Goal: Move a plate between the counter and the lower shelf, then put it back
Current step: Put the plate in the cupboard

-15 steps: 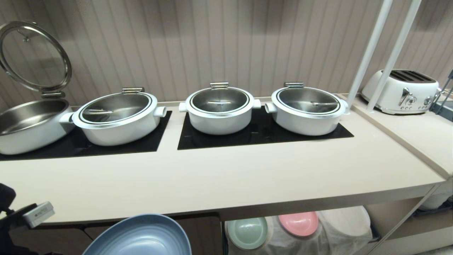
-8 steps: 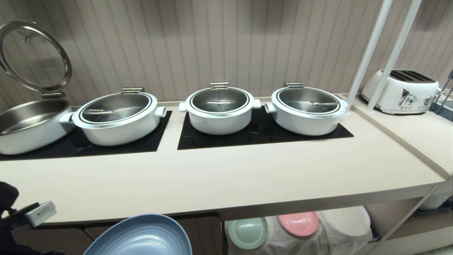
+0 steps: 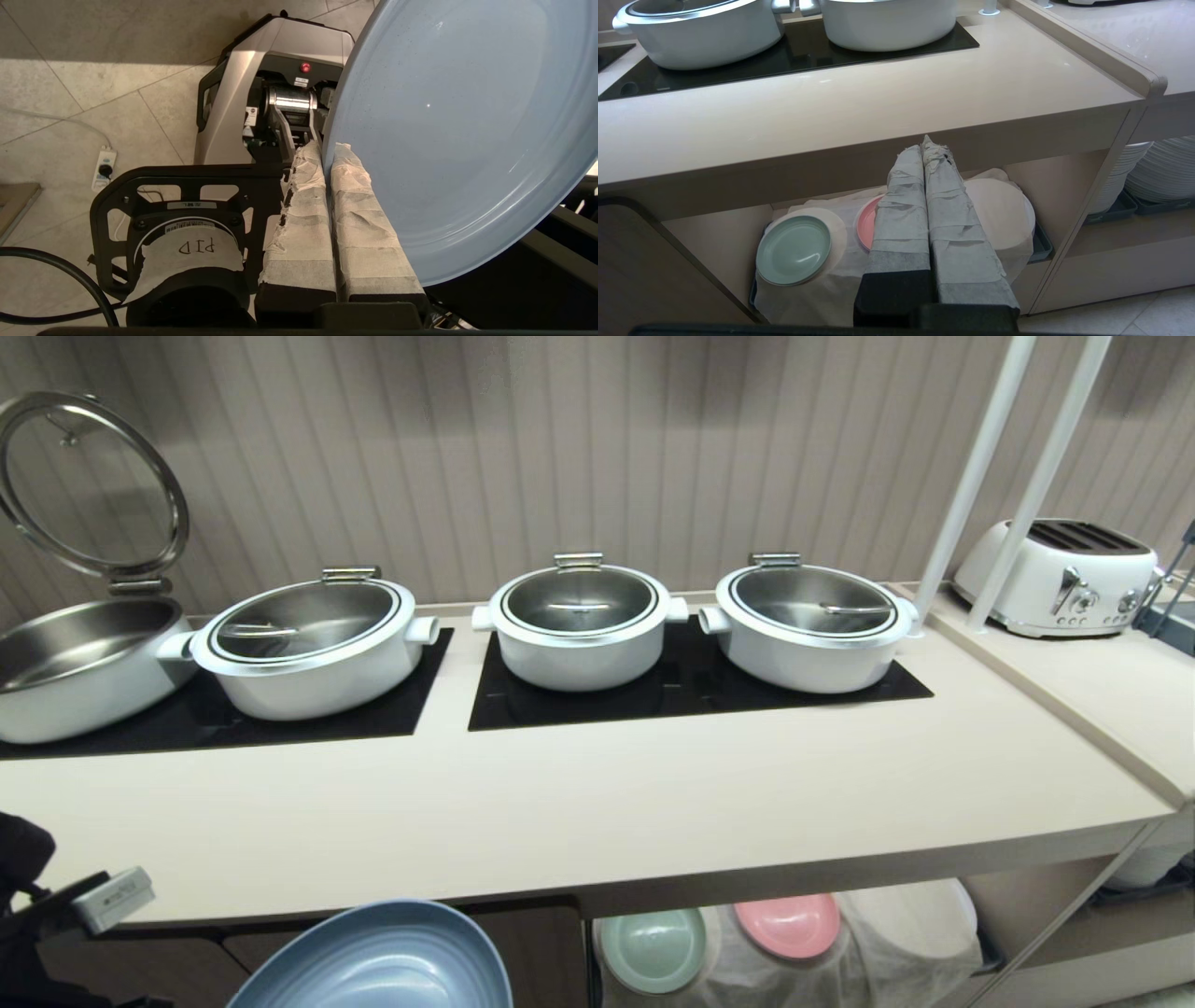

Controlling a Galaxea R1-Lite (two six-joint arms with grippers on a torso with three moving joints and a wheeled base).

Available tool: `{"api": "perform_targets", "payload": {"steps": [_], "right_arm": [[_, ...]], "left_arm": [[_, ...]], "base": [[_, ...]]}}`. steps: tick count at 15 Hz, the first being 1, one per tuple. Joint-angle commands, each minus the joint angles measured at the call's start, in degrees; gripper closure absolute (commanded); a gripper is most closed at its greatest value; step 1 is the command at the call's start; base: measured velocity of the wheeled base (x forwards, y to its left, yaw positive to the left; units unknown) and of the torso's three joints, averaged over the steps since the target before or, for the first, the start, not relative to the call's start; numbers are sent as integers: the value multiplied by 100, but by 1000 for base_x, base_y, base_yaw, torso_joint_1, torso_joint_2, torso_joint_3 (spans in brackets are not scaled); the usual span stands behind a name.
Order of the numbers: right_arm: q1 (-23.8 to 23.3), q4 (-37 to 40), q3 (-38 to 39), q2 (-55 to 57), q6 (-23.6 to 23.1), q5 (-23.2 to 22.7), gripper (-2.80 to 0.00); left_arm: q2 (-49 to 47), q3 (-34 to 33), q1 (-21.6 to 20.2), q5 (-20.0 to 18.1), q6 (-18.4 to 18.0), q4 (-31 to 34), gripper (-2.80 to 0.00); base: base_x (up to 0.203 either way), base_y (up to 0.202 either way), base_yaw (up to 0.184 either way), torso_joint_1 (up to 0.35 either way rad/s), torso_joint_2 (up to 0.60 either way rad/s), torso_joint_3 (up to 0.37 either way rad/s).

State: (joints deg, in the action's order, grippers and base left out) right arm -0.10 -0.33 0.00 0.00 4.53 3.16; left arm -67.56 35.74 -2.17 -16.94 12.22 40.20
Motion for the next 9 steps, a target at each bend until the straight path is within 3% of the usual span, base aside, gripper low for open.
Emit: {"api": "perform_targets", "payload": {"steps": [1,9], "right_arm": [[1,-2,0,0,4,1,0],[1,-2,0,0,4,1,0]], "left_arm": [[6,20,15,-19,8,23,0],[41,-15,-12,-28,26,40,0]], "base": [[0,0,0,0,0,0],[0,0,0,0,0,0]]}}
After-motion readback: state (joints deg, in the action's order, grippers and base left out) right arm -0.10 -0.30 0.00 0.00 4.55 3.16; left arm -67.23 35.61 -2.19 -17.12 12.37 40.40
